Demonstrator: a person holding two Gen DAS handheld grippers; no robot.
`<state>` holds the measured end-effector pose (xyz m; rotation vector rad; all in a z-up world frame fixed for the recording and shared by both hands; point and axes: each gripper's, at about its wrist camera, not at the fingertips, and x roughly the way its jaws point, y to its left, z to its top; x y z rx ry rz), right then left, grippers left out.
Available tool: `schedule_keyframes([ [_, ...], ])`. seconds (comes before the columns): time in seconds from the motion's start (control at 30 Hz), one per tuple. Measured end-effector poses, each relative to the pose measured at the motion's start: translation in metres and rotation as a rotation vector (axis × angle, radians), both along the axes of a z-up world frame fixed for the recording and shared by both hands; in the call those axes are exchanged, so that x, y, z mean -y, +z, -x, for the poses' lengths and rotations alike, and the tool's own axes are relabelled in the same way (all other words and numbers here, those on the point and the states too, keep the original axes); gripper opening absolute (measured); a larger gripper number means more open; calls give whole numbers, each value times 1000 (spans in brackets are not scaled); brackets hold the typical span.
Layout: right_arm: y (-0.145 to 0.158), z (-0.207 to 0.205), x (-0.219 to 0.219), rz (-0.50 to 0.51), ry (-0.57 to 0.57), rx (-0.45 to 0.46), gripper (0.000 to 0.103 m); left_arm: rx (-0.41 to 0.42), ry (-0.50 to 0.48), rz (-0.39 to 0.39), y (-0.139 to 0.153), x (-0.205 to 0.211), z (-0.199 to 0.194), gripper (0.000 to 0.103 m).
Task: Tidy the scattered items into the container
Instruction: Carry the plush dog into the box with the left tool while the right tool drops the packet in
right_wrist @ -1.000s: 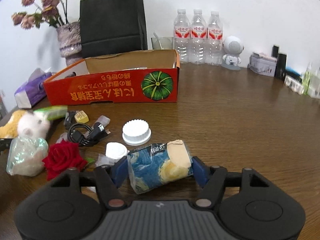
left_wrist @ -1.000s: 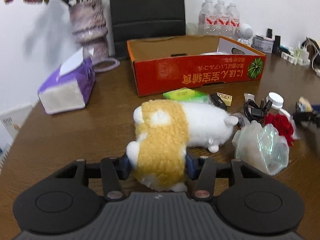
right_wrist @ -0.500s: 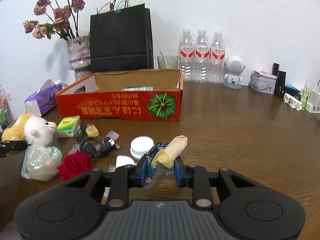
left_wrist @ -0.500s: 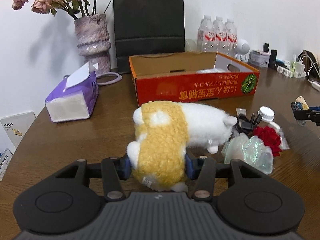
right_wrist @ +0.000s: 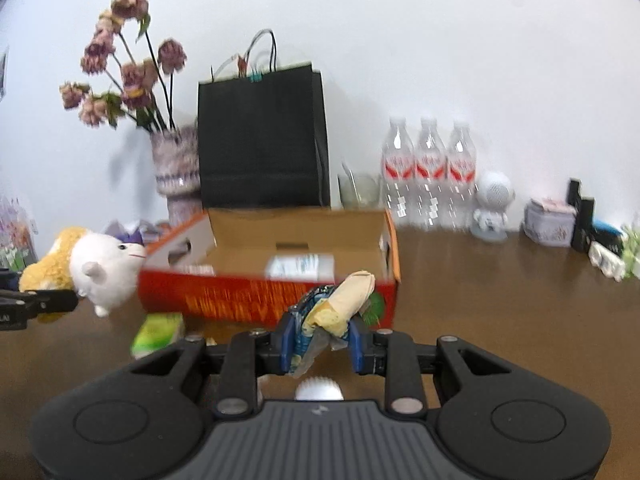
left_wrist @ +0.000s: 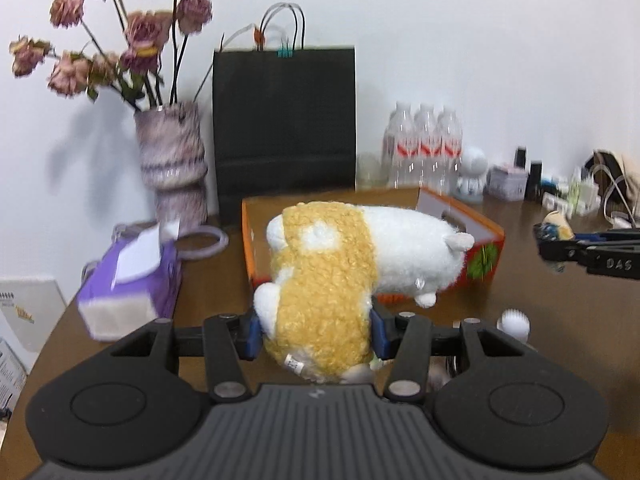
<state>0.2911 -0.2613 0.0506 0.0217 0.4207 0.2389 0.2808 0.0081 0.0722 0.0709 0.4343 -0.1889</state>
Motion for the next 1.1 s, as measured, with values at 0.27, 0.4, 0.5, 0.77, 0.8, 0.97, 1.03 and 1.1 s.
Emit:
schedule_keyframes([
  [0.27,18,-57,-18,-34,-25,43,26,58,47,21,10,16,-50,50],
  [0.4,15,-86,-25,-63,-43,43,26,61,71,59,10,21,-81,50],
  [0.5,9,-108,-26,-73,-61,35,26,52,83,75,7,25,-102,50],
  [0.77,-9,-164,-26,-82,-41,-46,26,-23,107,69,-14,30,-153,50],
  [0.8,-12,-169,-28,-76,-36,-58,26,-36,105,68,-18,30,-156,50],
  [0.97,-20,-175,-34,-54,-22,-83,26,-68,111,66,-27,28,-162,51],
  [1.03,-20,-174,-36,-44,-16,-83,29,-66,120,83,-26,26,-162,59],
  [1.1,-20,-174,-38,-28,-9,-90,70,-67,133,107,-24,23,-161,100],
])
